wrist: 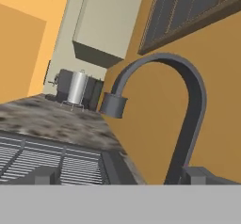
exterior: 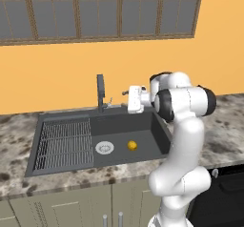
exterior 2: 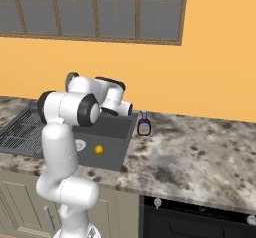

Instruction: Turn on the sink faucet. Then move the lemon from the counter to the sink. Turn off the sink. Move the vegetable from the sink to the pot next to the stove. Finally move the pot to the rear left burner.

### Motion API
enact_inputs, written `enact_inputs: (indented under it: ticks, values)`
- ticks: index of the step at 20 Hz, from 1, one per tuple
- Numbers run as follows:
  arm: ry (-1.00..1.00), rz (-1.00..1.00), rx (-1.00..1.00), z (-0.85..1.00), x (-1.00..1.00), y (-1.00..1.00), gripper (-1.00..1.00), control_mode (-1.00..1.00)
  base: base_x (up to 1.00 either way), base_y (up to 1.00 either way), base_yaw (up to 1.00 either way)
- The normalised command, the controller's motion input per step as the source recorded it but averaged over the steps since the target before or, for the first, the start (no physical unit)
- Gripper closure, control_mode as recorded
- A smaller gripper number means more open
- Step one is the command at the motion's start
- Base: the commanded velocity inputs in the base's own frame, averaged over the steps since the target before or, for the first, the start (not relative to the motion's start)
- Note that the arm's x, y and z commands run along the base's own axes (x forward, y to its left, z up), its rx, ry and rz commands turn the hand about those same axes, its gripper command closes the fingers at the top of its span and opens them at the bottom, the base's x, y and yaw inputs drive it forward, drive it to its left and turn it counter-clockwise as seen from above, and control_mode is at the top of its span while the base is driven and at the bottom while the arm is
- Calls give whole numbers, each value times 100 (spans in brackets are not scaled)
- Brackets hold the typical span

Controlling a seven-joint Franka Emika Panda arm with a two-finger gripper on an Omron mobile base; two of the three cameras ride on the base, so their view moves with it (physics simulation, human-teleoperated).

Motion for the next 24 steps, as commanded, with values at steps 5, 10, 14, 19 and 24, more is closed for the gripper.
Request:
enact_inputs:
  ticks: [5,10,14,19,24]
  values:
    - [8,-4,0,25,-37,-5,-100,-100,0,0,0]
    - [16,-9,0,31,-31,0,-100,-100,0,0,0]
    - [26,-17,-6,16,-37,0,-100,-100,0,0,0]
    - [33,-18,-13,0,-32,0,-100,-100,0,0,0]
    - [34,-19,-12,0,-35,0,-100,-100,0,0,0]
